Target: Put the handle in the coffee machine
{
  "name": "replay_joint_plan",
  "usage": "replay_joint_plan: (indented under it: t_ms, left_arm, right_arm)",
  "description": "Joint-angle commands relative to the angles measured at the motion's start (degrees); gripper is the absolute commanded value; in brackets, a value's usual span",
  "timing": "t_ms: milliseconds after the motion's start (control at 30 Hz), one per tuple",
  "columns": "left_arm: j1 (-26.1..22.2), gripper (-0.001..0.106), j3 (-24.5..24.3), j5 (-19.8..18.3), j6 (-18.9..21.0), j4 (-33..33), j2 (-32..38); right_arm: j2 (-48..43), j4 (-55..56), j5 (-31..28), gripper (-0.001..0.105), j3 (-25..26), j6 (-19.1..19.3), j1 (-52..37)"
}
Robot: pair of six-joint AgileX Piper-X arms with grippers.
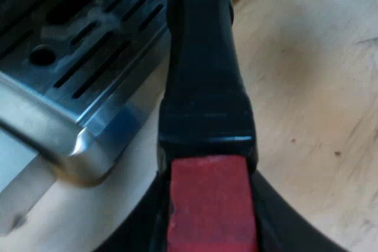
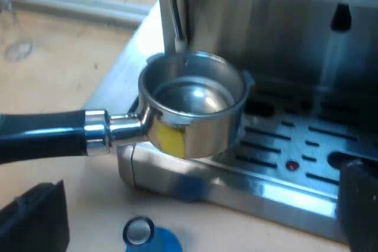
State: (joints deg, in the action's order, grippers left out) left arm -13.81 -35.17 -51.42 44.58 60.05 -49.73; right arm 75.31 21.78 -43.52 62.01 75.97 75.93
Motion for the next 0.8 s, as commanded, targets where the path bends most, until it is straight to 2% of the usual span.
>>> replay_joint_plan:
  t_ms: [33, 200, 433, 500, 800]
  left_arm:
    - [-2.09, 0.000, -0.72, -3.79, -2.56, -0.88, -1.66]
    - [-6.57, 0.000, -0.72, -5.01, -6.67, -2.97, -6.14]
    - [-6.89, 0.000, -0.72, -8.18, -9.38, -5.24, -11.65]
    - [-6.89, 0.000, -0.72, -8.72, -11.18, -7.15, -14.24]
    - [-6.89, 0.000, -0.72, -11.43, -11.48, -15.90, -19.77]
  right_arm:
    - [1.72, -2.99, -4.33, 0.093, 0.10, 0.47, 1.03]
    - [5.87, -8.61, -9.39, 0.093, 0.10, 0.47, 2.52]
    - [9.37, -12.36, -11.98, 0.093, 0.10, 0.47, 2.64]
    - [12.65, -17.10, -14.96, 0.093, 0.10, 0.47, 2.64]
    - [17.49, -20.78, -18.06, 0.093, 0.10, 0.47, 2.53]
